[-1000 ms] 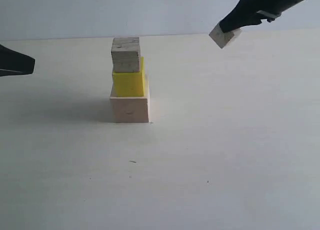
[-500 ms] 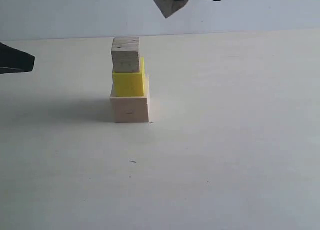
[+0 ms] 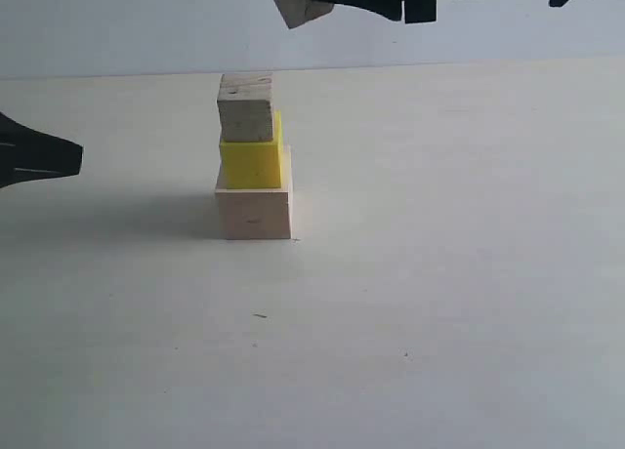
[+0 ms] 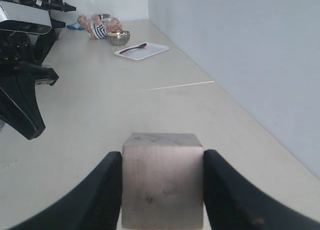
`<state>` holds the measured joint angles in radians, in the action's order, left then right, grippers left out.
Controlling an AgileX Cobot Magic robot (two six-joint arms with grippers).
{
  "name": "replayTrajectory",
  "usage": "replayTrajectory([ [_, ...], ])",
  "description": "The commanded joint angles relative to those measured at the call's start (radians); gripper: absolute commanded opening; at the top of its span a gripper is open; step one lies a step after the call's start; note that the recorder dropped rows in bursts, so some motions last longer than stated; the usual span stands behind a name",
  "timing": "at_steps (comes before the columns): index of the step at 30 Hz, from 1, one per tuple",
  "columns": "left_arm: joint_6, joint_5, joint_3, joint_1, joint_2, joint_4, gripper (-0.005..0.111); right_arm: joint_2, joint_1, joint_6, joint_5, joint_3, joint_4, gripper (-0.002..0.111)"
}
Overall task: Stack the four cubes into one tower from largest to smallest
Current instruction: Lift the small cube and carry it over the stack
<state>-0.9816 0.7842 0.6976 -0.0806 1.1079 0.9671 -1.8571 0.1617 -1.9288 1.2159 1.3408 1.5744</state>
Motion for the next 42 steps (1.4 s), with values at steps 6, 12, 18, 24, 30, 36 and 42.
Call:
replayTrajectory([
  [6, -0.031, -0.009, -0.005, -0.002, -0.002, 0.049, 0.0, -0.018, 0.065, -0.087, 0.005, -0.05, 0.122, 0.0],
  [12, -0.033, -0.005, -0.005, -0.002, -0.002, 0.049, 0.0, -0.043, 0.105, -0.141, 0.005, -0.05, 0.135, 0.0],
  [18, -0.033, 0.0, -0.005, -0.002, -0.002, 0.049, 0.0, -0.043, 0.105, -0.18, 0.005, -0.046, 0.17, 0.0],
  [24, -0.033, 0.002, -0.005, -0.002, -0.002, 0.049, 0.0, -0.043, 0.105, -0.172, 0.005, -0.046, 0.17, 0.0],
  [30, -0.033, 0.005, -0.005, -0.002, -0.002, 0.049, 0.0, 0.013, 0.103, 0.057, -0.018, -0.046, 0.012, 0.0],
  [36, -0.033, 0.004, -0.005, -0.002, -0.002, 0.049, 0.0, 0.138, 0.118, 0.51, -0.29, 0.068, -0.394, 0.0],
  [42, -0.035, -0.022, -0.005, -0.002, -0.002, 0.049, 0.0, 0.147, 0.187, 0.987, -0.217, 0.33, -0.939, 0.0],
])
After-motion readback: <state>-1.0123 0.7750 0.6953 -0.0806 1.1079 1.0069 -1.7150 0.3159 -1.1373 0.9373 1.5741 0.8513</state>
